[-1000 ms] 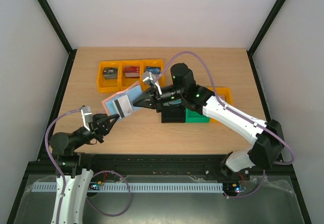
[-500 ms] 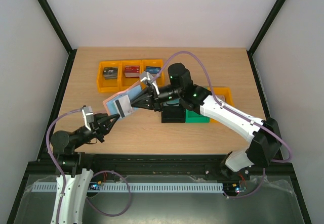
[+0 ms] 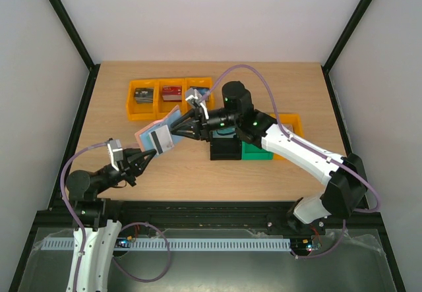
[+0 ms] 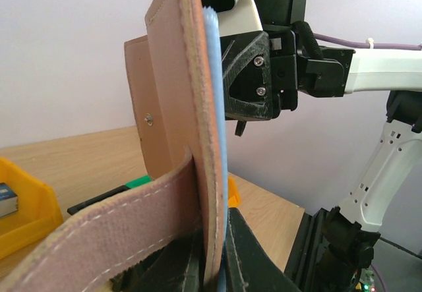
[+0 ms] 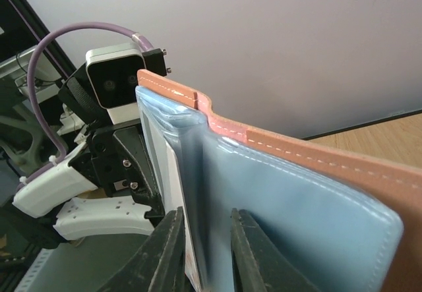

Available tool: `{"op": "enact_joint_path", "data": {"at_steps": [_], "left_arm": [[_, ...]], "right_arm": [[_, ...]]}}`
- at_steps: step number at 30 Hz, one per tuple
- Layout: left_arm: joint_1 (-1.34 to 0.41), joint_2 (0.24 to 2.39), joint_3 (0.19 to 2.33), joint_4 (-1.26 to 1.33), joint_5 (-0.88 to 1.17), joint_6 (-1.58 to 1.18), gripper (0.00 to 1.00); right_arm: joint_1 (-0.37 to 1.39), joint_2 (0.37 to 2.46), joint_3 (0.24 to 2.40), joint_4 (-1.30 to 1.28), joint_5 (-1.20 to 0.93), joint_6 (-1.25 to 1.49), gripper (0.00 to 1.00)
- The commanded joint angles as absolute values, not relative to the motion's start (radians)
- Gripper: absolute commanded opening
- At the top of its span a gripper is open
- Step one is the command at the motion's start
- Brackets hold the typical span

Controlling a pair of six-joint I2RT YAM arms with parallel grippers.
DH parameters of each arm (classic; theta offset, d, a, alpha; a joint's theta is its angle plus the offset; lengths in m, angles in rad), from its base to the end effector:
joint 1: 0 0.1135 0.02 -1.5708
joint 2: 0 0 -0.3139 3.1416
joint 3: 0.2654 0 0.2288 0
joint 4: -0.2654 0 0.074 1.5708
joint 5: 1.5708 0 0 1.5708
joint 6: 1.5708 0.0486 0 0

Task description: Take the credit cards out of the card holder

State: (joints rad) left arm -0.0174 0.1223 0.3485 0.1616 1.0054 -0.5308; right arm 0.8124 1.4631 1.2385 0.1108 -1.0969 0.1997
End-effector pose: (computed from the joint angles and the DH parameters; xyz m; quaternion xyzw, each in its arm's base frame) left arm 0.0020 -0.0411 0.2976 0.2628 0.5742 -0.4555 0.6275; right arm 0.1821 0.2551 0.4240 -0.5230 0.5024 0.6156 0.3083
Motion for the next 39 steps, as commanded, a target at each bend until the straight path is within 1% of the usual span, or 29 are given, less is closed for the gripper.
{"op": "enact_joint_path", "data": {"at_steps": [1, 9, 15, 19, 20, 22, 24, 27, 32, 37, 39], "left_arm": [[-0.017, 0.126, 0.377, 0.202, 1.027, -0.518, 0.02], [-0.017, 0.127, 0.378, 0.209, 1.029, -0.525, 0.02], [-0.017, 0.127, 0.375, 0.213, 1.032, -0.53, 0.02], [-0.017, 0.129, 0.374, 0.212, 1.032, -0.53, 0.02], [-0.017, 0.13, 0.374, 0.212, 1.031, -0.53, 0.02], [-0.017, 0.132, 0.373, 0.211, 1.03, -0.535, 0.02], [-0.017, 0.133, 0.373, 0.209, 1.026, -0.544, 0.03], [-0.017, 0.131, 0.372, 0.21, 1.023, -0.566, 0.08], [-0.017, 0.126, 0.36, 0.24, 1.016, -0.61, 0.12], [-0.017, 0.126, 0.353, 0.254, 1.015, -0.623, 0.14], [-0.017, 0.127, 0.353, 0.255, 1.017, -0.625, 0.12]], "right_arm": [[0.829, 1.465, 1.238, 0.154, -1.111, 0.206, 0.18], [0.864, 1.487, 1.27, 0.103, -1.129, 0.16, 0.16], [0.882, 1.49, 1.276, 0.097, -1.14, 0.146, 0.11], [0.884, 1.49, 1.278, 0.115, -1.148, 0.158, 0.13], [0.885, 1.491, 1.277, 0.122, -1.157, 0.166, 0.11], [0.886, 1.493, 1.278, 0.137, -1.169, 0.177, 0.02], [0.886, 1.486, 1.272, 0.153, -1.178, 0.179, 0.02], [0.877, 1.461, 1.248, 0.172, -1.161, 0.172, 0.02], [0.842, 1.441, 1.224, 0.16, -1.155, 0.181, 0.02], [0.836, 1.425, 1.225, 0.127, -1.159, 0.159, 0.02], [0.836, 1.422, 1.23, 0.117, -1.16, 0.154, 0.02]]}}
